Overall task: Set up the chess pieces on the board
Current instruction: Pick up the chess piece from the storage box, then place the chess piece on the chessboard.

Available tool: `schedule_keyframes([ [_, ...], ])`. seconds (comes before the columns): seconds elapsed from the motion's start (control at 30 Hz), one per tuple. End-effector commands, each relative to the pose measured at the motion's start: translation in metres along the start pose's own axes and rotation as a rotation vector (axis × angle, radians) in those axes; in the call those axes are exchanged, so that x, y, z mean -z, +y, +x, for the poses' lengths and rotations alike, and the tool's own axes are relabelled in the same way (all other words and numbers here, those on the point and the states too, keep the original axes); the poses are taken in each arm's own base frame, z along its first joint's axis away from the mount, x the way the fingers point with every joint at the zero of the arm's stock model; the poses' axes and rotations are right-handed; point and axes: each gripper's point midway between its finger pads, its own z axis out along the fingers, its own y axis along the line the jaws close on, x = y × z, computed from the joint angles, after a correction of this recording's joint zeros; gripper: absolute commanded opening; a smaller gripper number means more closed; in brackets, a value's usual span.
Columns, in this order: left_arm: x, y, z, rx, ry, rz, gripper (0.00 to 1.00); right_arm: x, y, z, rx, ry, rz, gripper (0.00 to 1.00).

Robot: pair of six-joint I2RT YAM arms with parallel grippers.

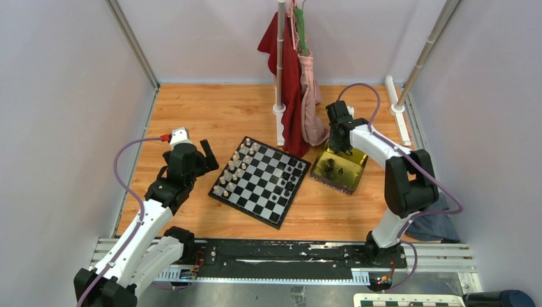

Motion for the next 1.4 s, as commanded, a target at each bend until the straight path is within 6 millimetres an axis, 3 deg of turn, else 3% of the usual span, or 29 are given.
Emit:
schedule_keyframes([
  [0.0,0.004,0.002,0.001,0.008,-0.006,0.002,1.00,0.022,-0.011,-0.006,-0.002,-0.032,-0.005,0.00],
  [0.2,0.008,0.006,0.001,0.018,-0.012,-0.009,1.00,0.047,-0.003,0.006,0.048,-0.055,-0.055,0.00],
  [0.3,0.010,0.007,0.002,0.023,-0.010,-0.013,1.00,0.067,0.011,0.013,0.105,-0.092,-0.103,0.00],
  [0.8,0.019,0.009,-0.003,0.030,-0.008,-0.019,1.00,0.162,0.125,0.089,0.454,-0.199,-0.398,0.00],
  [1.13,0.028,0.012,-0.009,0.046,-0.026,-0.016,1.00,0.188,0.189,0.147,0.639,-0.181,-0.478,0.00],
  [1.37,0.036,0.018,-0.008,0.045,-0.033,-0.024,1.00,0.194,0.222,0.186,0.734,-0.142,-0.517,0.00],
])
